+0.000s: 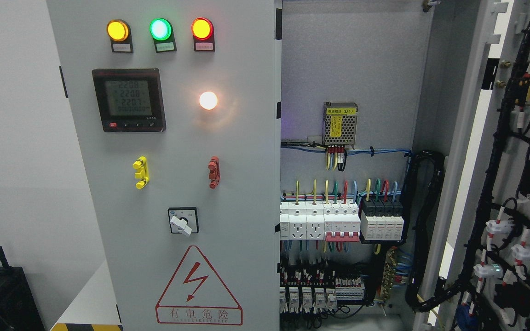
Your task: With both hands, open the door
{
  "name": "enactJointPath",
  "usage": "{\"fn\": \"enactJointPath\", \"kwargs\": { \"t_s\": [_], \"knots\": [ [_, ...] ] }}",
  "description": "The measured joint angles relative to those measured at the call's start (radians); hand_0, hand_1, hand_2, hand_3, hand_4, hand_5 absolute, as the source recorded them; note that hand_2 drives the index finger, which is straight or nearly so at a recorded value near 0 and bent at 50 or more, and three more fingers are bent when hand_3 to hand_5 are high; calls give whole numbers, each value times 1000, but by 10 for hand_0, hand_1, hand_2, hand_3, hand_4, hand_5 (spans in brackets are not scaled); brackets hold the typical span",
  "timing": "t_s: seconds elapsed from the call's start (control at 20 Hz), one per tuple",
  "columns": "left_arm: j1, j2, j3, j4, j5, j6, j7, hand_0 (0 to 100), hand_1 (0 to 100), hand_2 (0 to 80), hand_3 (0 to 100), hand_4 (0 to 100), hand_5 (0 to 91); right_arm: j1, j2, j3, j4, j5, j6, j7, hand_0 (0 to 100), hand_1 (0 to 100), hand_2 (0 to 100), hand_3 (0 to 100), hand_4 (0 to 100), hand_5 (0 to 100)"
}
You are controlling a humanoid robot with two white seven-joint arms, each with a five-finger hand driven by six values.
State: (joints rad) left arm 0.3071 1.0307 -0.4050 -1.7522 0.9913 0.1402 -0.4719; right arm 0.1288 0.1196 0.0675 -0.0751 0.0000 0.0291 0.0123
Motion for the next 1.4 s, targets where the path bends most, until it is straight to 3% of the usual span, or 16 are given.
{"fn": "enactJointPath", "kwargs": {
  "t_s": [0.2,0.45,0.7,0.95,1.4],
  "knots": [
    [164,-48,124,63,-111,-1,-2,0,0,0,0,31,0,0,0,0,0,0,0,0,107,0,0,0,0,0],
    [294,-127,226,167,-249,-10,-5,0,0,0,0,31,0,0,0,0,0,0,0,0,106,0,0,0,0,0],
    [370,-221,284,316,-365,-123,2,0,0,0,0,30,0,0,0,0,0,0,0,2,107,0,0,0,0,0],
    [378,-327,294,491,-472,-168,8,0,0,0,0,30,0,0,0,0,0,0,0,3,107,0,0,0,0,0],
    [224,-532,280,860,-633,-189,9,0,0,0,0,31,0,0,0,0,0,0,0,1,107,0,0,0,0,0]
  ]
}}
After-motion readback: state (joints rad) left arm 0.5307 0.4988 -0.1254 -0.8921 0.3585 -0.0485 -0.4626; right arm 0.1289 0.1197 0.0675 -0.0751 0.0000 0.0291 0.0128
